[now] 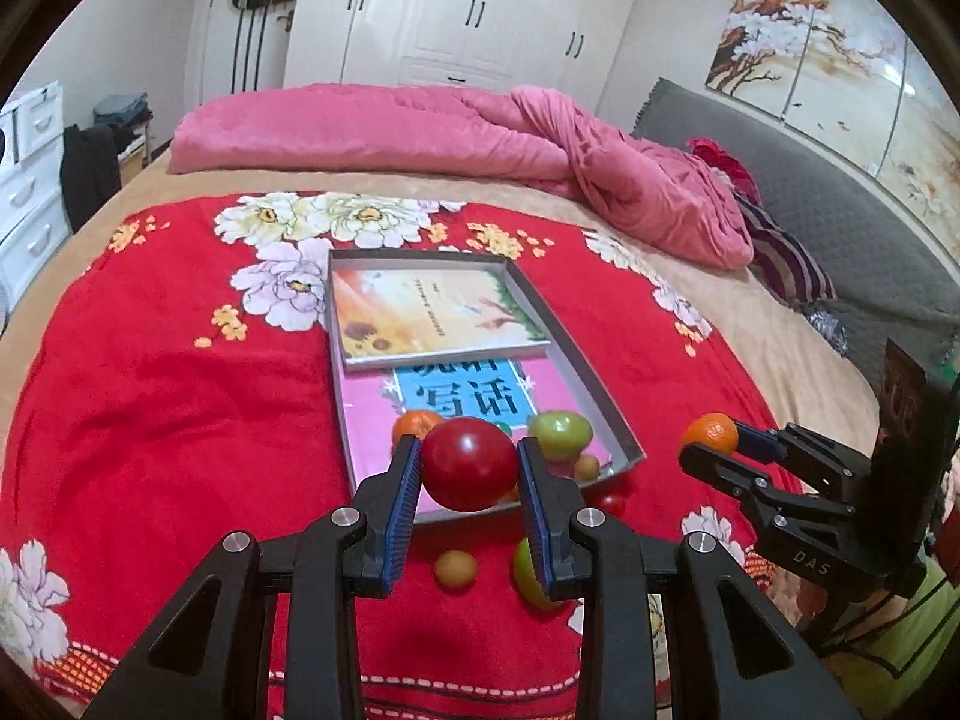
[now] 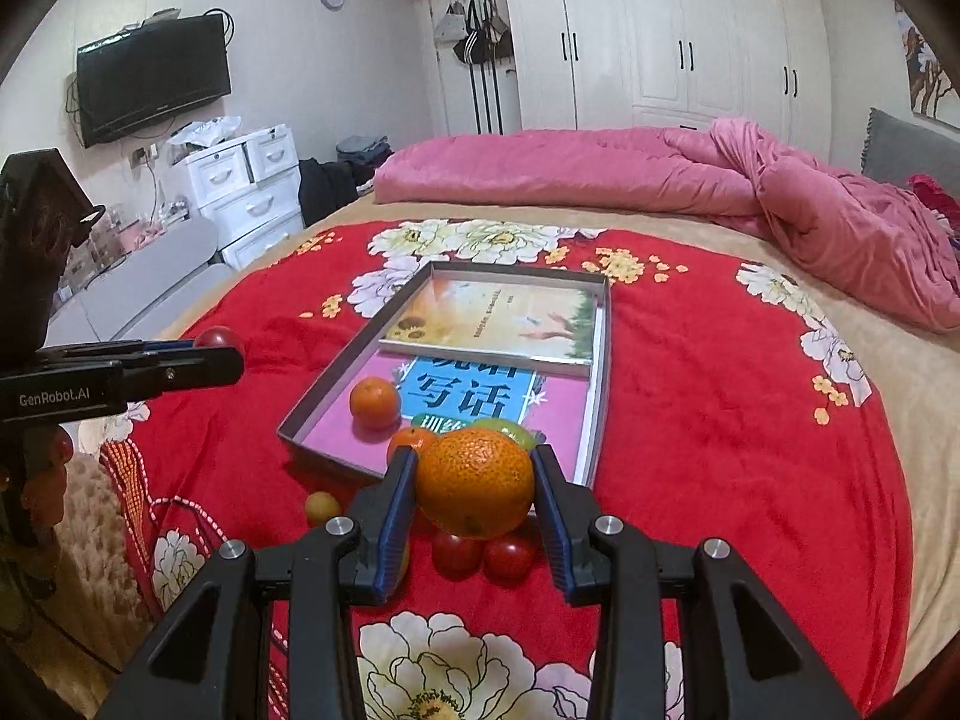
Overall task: Organize fruits
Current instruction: 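Lift the tomato with the left gripper while the right gripper lifts the orange, then carry the tomato over the pink book with the left gripper while the right gripper carries the orange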
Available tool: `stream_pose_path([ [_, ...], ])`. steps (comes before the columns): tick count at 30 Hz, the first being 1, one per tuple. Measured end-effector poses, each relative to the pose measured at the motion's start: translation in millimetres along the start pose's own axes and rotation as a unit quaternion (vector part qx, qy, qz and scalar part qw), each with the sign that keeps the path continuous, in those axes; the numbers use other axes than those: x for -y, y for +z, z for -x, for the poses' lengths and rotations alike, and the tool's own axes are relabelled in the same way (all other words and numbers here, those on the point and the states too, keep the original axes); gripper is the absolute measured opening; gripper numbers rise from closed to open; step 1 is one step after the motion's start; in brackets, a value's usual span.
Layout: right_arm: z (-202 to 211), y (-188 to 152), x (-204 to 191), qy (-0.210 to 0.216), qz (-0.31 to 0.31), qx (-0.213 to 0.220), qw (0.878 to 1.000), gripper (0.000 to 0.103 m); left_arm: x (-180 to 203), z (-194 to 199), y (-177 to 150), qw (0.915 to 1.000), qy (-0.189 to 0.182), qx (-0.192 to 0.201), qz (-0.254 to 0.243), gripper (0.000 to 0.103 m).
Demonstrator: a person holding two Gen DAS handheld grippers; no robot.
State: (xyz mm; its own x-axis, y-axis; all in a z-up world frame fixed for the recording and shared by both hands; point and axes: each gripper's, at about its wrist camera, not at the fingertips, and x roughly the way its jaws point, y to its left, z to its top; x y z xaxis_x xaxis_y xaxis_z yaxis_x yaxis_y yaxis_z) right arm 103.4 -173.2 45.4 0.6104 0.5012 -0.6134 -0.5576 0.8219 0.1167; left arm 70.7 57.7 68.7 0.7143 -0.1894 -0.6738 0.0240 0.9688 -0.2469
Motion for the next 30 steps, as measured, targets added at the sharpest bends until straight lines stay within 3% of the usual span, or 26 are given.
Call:
stream_pose_path([
  [18, 2.6, 14.5, 12.2, -0.013, -0.018, 0.021, 1.0, 0.039, -28.3, -20.2, 8.2, 0.999, 0.017, -0.01, 0.04, 0.033],
  [30, -9.2, 19.6, 13.4, -0.013, -0.023, 0.017, 0.999, 0.039, -24.7, -47.5, 0.1, 0.9991, 0.016, -0.023, 0.03, 0.033],
])
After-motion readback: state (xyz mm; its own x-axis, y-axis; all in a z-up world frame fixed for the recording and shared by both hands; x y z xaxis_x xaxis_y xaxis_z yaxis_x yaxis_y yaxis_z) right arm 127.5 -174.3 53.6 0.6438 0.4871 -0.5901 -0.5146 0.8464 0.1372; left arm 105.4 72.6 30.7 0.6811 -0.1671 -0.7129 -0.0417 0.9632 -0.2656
